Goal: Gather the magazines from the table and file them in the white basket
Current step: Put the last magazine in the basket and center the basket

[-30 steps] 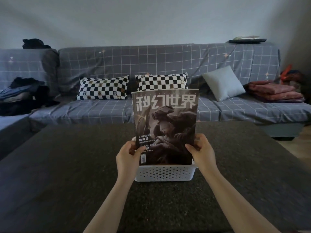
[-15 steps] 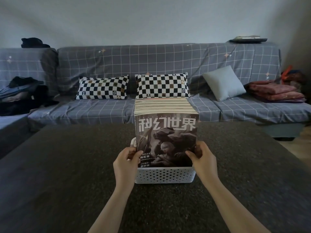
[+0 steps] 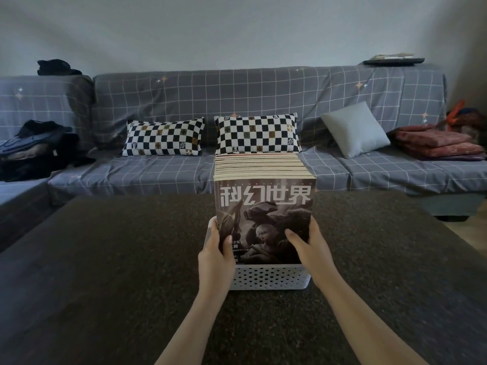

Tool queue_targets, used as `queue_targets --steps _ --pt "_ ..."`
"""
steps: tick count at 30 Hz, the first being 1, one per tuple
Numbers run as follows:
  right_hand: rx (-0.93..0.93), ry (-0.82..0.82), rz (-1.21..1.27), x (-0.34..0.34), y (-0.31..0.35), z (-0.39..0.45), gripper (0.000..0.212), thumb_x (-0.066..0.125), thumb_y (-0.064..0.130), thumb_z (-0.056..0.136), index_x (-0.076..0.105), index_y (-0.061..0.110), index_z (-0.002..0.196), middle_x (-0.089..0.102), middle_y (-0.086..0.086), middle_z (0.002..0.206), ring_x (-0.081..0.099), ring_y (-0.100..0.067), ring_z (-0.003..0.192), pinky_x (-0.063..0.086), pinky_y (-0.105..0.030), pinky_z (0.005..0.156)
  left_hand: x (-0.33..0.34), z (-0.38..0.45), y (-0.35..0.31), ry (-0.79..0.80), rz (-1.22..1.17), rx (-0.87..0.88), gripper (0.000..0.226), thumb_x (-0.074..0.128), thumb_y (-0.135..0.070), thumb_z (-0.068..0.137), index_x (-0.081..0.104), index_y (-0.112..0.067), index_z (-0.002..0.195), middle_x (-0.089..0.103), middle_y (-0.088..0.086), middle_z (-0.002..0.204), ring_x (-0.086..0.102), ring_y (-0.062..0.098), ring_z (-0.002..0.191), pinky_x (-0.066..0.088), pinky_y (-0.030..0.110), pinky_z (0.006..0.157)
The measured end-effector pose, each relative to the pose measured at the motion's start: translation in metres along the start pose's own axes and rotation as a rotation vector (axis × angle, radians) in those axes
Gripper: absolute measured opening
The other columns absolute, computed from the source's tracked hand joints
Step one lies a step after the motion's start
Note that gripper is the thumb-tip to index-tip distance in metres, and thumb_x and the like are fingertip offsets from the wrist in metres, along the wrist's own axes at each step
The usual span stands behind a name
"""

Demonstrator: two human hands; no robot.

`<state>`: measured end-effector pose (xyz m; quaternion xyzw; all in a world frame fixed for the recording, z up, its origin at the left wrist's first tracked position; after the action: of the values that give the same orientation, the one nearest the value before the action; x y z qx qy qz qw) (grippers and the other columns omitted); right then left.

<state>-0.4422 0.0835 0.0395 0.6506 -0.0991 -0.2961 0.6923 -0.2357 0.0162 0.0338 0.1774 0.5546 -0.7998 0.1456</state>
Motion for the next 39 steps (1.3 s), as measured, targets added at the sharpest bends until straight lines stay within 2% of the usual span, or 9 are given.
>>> queue_targets --steps 3,6,8,12,17,24,33,36,39 --pt "-0.012 -0.022 0.020 0.001 0.000 0.000 0.057 0.059 0.033 0.089 0.034 0.029 0.140 0.055 0.012 0.120 0.052 -0.012 0.115 0.043 -0.030 0.092 0.002 0.000 -0.003 -0.008 -0.014 -0.039 0.058 0.045 -0.030 0.099 0.021 -0.024 0.152 0.064 0.002 0.123 0.064 0.015 0.099 0.055 0.030 0.080" --pt "-0.038 -0.026 -0.034 -0.002 0.000 0.000 0.058 0.059 0.038 0.088 0.035 0.027 0.140 0.056 0.010 0.124 0.052 -0.012 0.114 0.043 -0.031 0.093 0.001 0.002 -0.002 0.040 -0.053 -0.038 0.054 0.047 -0.034 0.098 0.031 -0.026 0.149 0.064 -0.019 0.104 0.061 -0.010 0.083 0.046 0.008 0.065" --pt "-0.049 -0.003 -0.009 -0.004 0.001 0.002 0.055 0.061 0.041 0.085 0.041 0.030 0.135 0.058 0.014 0.120 0.054 -0.009 0.112 0.045 -0.031 0.093 0.001 0.008 -0.001 0.085 -0.145 -0.060 0.050 0.049 -0.037 0.097 0.038 -0.026 0.145 0.063 -0.024 0.099 0.059 -0.016 0.082 0.045 0.007 0.064" --pt "-0.014 0.052 0.145 -0.001 0.002 0.006 0.042 0.065 0.044 0.081 0.051 0.043 0.120 0.064 0.021 0.111 0.057 -0.001 0.105 0.046 -0.030 0.092 0.004 0.017 0.000 0.198 -0.303 -0.098 0.054 0.052 -0.041 0.094 0.039 -0.022 0.144 0.062 -0.004 0.126 0.060 0.008 0.111 0.052 0.035 0.095" --pt "-0.004 0.053 0.195 0.001 -0.002 0.006 0.038 0.066 0.043 0.080 0.055 0.044 0.117 0.065 0.019 0.111 0.059 -0.005 0.107 0.047 -0.034 0.093 0.002 0.017 0.002 0.267 -0.426 -0.118 0.049 0.056 -0.037 0.092 0.047 -0.024 0.138 0.065 -0.006 0.123 0.062 0.010 0.112 0.050 0.041 0.099" --pt "-0.036 0.007 0.073 0.000 0.002 0.005 0.052 0.063 0.042 0.084 0.043 0.031 0.132 0.058 0.019 0.112 0.054 -0.006 0.106 0.041 -0.022 0.083 0.001 0.016 -0.004 0.289 -0.380 -0.062 0.049 0.054 -0.036 0.094 0.044 -0.024 0.140 0.064 -0.008 0.124 0.061 0.005 0.112 0.051 0.033 0.097" --pt "0.017 0.166 -0.040 -0.011 0.006 0.002 0.051 0.064 0.025 0.087 0.042 0.034 0.132 0.057 0.018 0.116 0.049 -0.016 0.120 0.036 -0.029 0.093 0.000 0.011 -0.009 0.324 -0.332 -0.113 0.046 0.051 -0.034 0.097 0.040 -0.025 0.140 0.059 -0.005 0.130 0.054 0.015 0.123 0.048 0.025 0.091" --pt "0.048 0.081 -0.169 -0.026 -0.004 -0.003 0.069 0.064 0.025 0.086 0.029 0.027 0.145 0.044 0.005 0.143 0.041 -0.020 0.132 0.034 -0.038 0.105 -0.010 0.014 0.003 0.225 0.035 -0.079 0.060 0.051 -0.036 0.096 0.028 -0.019 0.150 0.032 0.001 0.155 0.026 0.021 0.144 0.030 0.047 0.114" --pt "0.196 -0.010 -0.222 -0.032 -0.022 -0.013 0.081 0.067 0.035 0.083 0.020 0.022 0.148 0.033 -0.003 0.151 0.039 -0.025 0.133 0.035 -0.041 0.104 -0.015 0.013 0.020 0.233 0.131 -0.186 0.082 0.057 -0.044 0.092 0.013 -0.013 0.153 0.015 0.005 0.160 0.013 0.024 0.147 0.015 0.049 0.118"
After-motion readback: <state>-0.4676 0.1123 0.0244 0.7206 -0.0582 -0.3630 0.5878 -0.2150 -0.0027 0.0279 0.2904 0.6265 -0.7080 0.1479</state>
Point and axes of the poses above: each hand's wrist, its own z-axis towards the middle knuckle, its own x-axis out of the palm, y = z × x, the point moved 5 cm from there along z, towards the middle knuckle
